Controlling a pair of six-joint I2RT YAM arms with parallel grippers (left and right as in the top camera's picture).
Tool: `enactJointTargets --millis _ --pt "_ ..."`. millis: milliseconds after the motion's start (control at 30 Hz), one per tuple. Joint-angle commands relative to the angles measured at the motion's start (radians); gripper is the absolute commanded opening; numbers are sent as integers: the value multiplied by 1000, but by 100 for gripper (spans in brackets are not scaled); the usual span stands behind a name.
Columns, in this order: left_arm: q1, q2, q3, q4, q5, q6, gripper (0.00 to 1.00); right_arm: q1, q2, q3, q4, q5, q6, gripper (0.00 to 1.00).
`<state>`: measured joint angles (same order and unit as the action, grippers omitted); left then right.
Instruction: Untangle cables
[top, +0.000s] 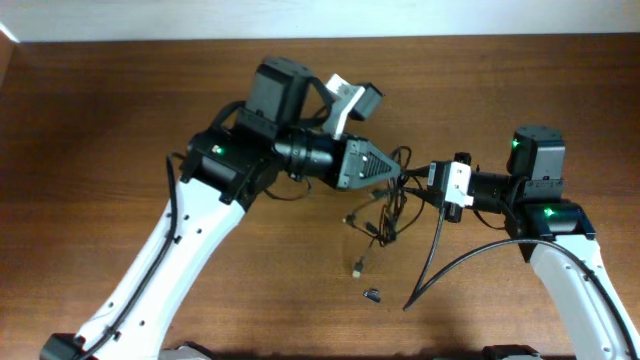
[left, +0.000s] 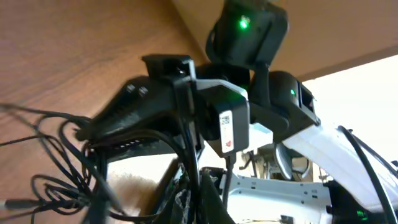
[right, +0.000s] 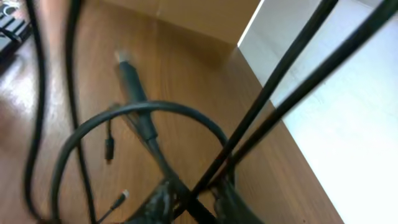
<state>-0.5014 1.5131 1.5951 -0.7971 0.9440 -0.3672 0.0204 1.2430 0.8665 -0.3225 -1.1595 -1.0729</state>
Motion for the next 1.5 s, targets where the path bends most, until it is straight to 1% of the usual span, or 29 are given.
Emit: enactJointTargets --millis 0,67,133,267,300,400,467,533,667,733,800,933,1000,1067,1167,1200,1233,1300,1333,1367,1400,1433,1467 --pt "23 -2 10 13 32 -23 0 7 5 5 -3 16 10 15" --pt "23 -2 10 21 32 -23 0 7 5 5 -4 16 10 10" --pt "23 -2 10 23 32 -23 0 7 5 5 -4 16 10 7" --pt "23 -2 10 24 26 -23 0 7 5 5 -4 12 11 4" --pt "25 -2 10 24 19 -22 0 6 5 5 -3 -18 10 4" --pt "31 -2 10 23 -142 -23 0 5 5 5 -4 -62 11 4" --pt "65 -2 10 22 -273 -23 0 6 5 5 -4 -64 11 4" --pt "100 -2 10 22 -321 -34 0 6 5 5 -12 -64 11 4" --pt "210 -2 10 21 -365 -51 0 6 5 5 -34 -64 11 4" --pt "249 -2 10 18 -394 -52 0 6 5 5 -33 -107 10 4" --pt "252 -2 10 -6 -441 -52 0 6 5 5 -25 -156 10 4" --pt "251 -2 10 -91 -471 -50 0 5 3 5 23 -241 11 4" --pt "251 -2 9 -165 -541 -43 0 5 2 5 77 -307 11 4" --pt "251 -2 9 -219 -548 6 0 5 2 5 141 -333 25 4" --pt "249 -2 9 -285 -548 132 0 5 2 5 295 -317 207 4" --pt "245 -2 9 -303 -548 183 0 5 2 5 357 -263 311 4" --pt "235 -2 9 -320 -548 241 0 5 2 5 422 -174 448 4" --pt "214 -2 9 -344 -548 341 0 5 2 5 504 -5 663 4" --pt "208 -2 9 -349 -548 366 0 4 2 5 529 77 751 4" --pt "202 -2 9 -349 -549 376 0 5 2 5 542 211 869 12" --pt "202 -2 9 -348 -549 380 0 5 2 5 542 282 931 27" --pt "202 -2 9 -348 -549 380 0 5 3 5 537 362 1004 100" --pt "202 -2 9 -347 -548 380 0 5 5 5 529 395 1027 99"
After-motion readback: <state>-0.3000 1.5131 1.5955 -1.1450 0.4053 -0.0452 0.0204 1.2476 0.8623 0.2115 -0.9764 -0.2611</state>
